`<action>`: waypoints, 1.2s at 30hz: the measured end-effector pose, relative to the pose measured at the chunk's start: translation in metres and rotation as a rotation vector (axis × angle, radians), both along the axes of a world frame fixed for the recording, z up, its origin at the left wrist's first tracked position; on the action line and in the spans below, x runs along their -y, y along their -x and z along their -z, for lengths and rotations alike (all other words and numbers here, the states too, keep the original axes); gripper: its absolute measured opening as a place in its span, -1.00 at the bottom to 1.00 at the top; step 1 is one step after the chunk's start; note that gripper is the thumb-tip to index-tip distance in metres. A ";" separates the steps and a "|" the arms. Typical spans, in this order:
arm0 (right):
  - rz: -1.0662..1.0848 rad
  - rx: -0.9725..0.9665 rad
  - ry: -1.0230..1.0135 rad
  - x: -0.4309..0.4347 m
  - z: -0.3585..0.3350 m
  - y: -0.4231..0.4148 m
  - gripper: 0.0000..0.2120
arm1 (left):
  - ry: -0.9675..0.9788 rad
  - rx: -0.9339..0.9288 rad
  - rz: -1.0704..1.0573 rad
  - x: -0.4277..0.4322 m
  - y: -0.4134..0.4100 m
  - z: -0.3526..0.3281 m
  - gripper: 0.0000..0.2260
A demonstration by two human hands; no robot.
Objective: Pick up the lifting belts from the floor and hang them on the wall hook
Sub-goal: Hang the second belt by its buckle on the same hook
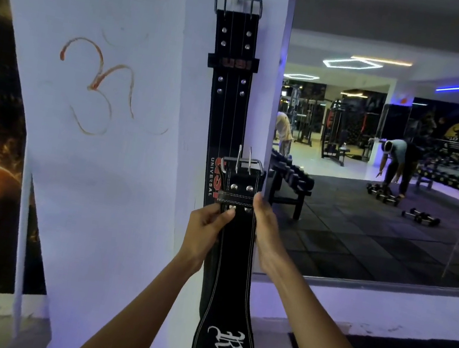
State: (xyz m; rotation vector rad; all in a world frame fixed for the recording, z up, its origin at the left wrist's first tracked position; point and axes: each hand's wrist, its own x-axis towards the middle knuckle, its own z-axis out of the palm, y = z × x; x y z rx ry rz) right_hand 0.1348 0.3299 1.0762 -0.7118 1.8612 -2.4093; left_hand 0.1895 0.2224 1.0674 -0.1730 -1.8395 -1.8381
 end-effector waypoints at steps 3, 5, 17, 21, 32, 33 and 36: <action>0.073 0.022 0.109 0.004 -0.010 0.004 -0.48 | 0.002 0.010 0.026 -0.003 0.001 0.006 -0.85; 0.076 -0.004 0.121 0.003 -0.012 0.006 -0.75 | 0.020 0.035 0.053 -0.004 -0.001 0.007 -0.84; 0.051 -0.079 0.126 0.011 -0.017 -0.003 -0.70 | 0.128 0.384 0.053 0.011 0.006 -0.081 -0.55; 0.079 -0.040 0.182 0.011 -0.016 -0.003 -0.77 | 0.066 0.432 0.242 0.018 0.004 -0.082 -0.69; 0.076 0.243 0.041 0.008 -0.071 0.012 -0.65 | 0.198 -0.141 -0.248 -0.018 0.032 -0.049 -0.81; 0.076 0.247 0.014 0.006 -0.075 0.013 -0.66 | 0.218 -0.159 -0.275 -0.020 0.034 -0.049 -0.81; -0.035 0.272 -0.114 0.002 -0.080 0.019 -0.61 | 0.190 -0.187 -0.353 -0.020 0.043 -0.050 -0.77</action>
